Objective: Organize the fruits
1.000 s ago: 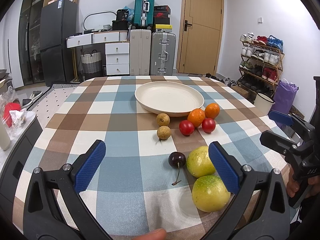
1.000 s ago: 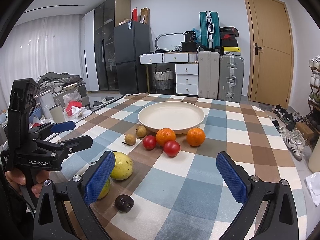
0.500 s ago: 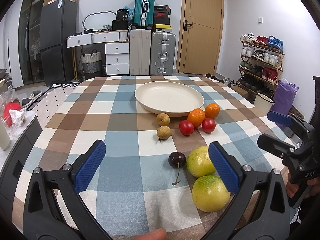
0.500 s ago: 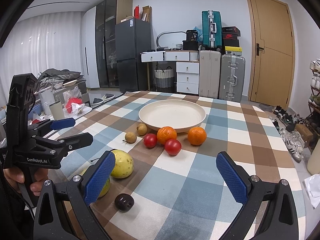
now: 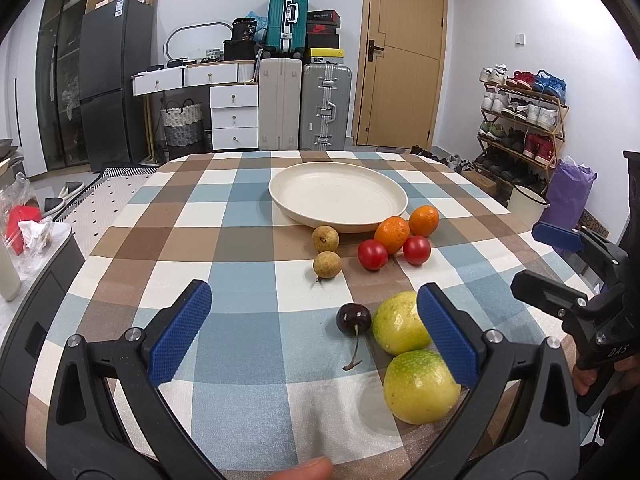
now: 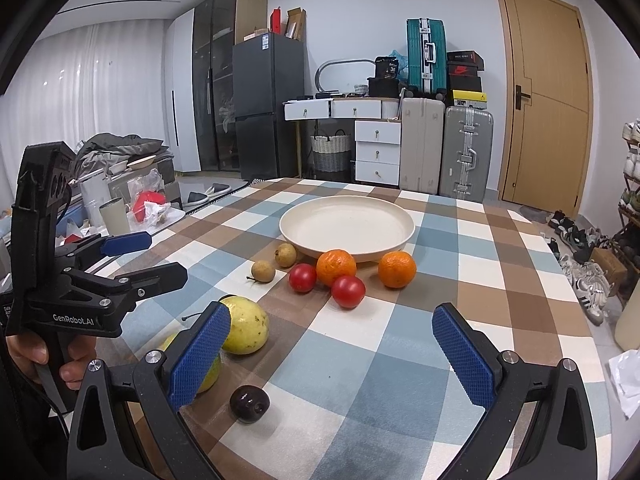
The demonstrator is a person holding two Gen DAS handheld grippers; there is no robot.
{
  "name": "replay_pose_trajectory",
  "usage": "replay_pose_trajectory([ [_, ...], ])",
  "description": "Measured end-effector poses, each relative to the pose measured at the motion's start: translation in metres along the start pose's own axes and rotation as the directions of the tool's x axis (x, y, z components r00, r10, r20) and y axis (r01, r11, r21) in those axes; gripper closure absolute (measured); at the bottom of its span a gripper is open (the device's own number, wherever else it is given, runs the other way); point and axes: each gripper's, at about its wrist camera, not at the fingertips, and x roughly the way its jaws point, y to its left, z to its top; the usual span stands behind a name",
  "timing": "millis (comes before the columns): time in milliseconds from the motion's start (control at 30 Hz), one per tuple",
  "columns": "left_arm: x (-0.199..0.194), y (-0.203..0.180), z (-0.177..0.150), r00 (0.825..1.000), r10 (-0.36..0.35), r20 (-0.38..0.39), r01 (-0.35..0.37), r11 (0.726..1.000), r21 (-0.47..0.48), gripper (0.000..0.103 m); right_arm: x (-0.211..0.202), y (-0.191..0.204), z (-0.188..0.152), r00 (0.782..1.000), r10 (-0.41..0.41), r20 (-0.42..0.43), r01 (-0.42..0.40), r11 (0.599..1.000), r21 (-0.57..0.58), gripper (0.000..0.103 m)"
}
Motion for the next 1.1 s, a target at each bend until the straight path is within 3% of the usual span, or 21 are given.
replay_pose_trajectory([
  [533, 0.000, 0.010, -0.001, 1.000, -0.023, -0.006, 0.022, 0.999, -0.040, 0.000, 0.006, -0.012, 0.001, 0.999, -0.023, -0.039, 0.025, 0.999, 0.046, 0.000],
  [767, -0.003, 0.010, 0.003, 1.000, -0.019, -0.016, 0.019, 1.000, -0.017, 0.000, 0.011, -0.019, 0.005, 0.990, -0.090, -0.105, 0.097, 0.993, 0.067, 0.000],
  [1100, -0.003, -0.005, -0.004, 0.992, -0.070, -0.102, 0.075, 0.996, 0.049, 0.000, 0.011, -0.022, 0.002, 0.975, -0.026, -0.219, 0.045, 0.996, 0.079, 0.000],
])
